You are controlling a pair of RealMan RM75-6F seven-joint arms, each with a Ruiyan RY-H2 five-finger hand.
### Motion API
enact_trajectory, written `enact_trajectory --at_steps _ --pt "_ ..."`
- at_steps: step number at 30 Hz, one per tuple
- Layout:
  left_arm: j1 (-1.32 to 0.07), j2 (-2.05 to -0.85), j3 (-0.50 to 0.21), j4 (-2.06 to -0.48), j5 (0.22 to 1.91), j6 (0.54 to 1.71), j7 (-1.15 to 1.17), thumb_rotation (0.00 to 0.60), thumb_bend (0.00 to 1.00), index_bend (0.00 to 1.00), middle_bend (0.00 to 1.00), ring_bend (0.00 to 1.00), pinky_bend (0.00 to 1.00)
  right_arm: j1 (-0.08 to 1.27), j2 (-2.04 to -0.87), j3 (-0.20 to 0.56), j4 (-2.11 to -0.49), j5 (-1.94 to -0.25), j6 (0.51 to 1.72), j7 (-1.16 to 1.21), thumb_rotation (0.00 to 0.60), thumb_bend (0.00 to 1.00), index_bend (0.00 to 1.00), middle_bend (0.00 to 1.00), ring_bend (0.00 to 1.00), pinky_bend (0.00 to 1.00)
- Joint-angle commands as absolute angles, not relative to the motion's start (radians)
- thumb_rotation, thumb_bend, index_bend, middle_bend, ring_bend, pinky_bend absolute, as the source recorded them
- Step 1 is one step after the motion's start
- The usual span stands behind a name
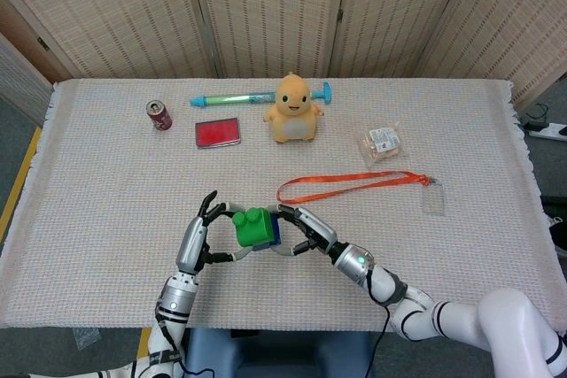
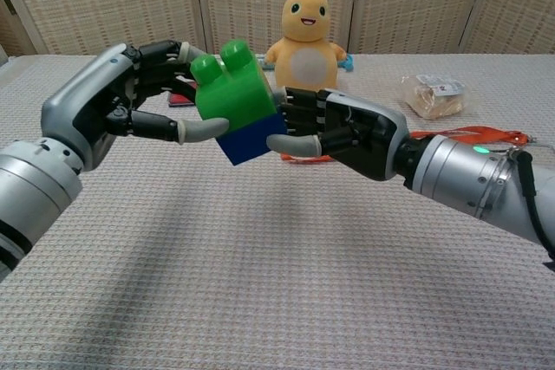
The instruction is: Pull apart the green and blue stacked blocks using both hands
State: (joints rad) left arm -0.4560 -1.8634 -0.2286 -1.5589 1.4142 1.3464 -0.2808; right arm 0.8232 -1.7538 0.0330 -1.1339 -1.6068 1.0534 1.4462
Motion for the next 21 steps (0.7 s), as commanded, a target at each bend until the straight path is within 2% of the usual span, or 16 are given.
enact_trajectory --at_steps 1,6,16,19,21 --pt "-0.458 -1.864 -0.23 -1.558 1.416 1.347 -0.285 0.6 0.6 0.69 0.87 0.42 0.0 0.82 -1.761 0.037 -1.129 -1.595 1.046 1.422 0.6 0.36 0.59 0.31 0.27 0.02" --pt "-0.466 -1.864 -0.235 -1.549 1.43 1.346 -0.31 0.6 0.6 0.69 0.87 0.42 0.0 0.811 -1.776 0.03 -1.107 -1.58 1.026 1.387 0.6 0.36 0.64 0.35 0.31 0.04" --pt "-0.48 -1.853 -0.253 -1.544 1.451 1.356 -0.351 0.6 0.6 0.69 0.87 0.42 0.0 0.785 -1.785 0.018 -1.069 -1.58 1.037 1.342 0.6 0.36 0.66 0.36 0.31 0.04" --pt "-0.476 -1.832 -0.239 -1.532 1.459 1.352 -0.355 0.6 0.6 0.69 0.87 0.42 0.0 0.777 -1.765 0.021 -1.083 -1.586 1.057 1.26 0.6 0.36 0.66 0.36 0.31 0.04" --pt "-0.467 -1.81 -0.213 -1.502 1.485 1.36 -0.387 0.6 0.6 0.69 0.87 0.41 0.0 0.759 -1.755 0.031 -1.08 -1.588 1.099 1.099 0.6 0.36 0.66 0.37 0.32 0.04"
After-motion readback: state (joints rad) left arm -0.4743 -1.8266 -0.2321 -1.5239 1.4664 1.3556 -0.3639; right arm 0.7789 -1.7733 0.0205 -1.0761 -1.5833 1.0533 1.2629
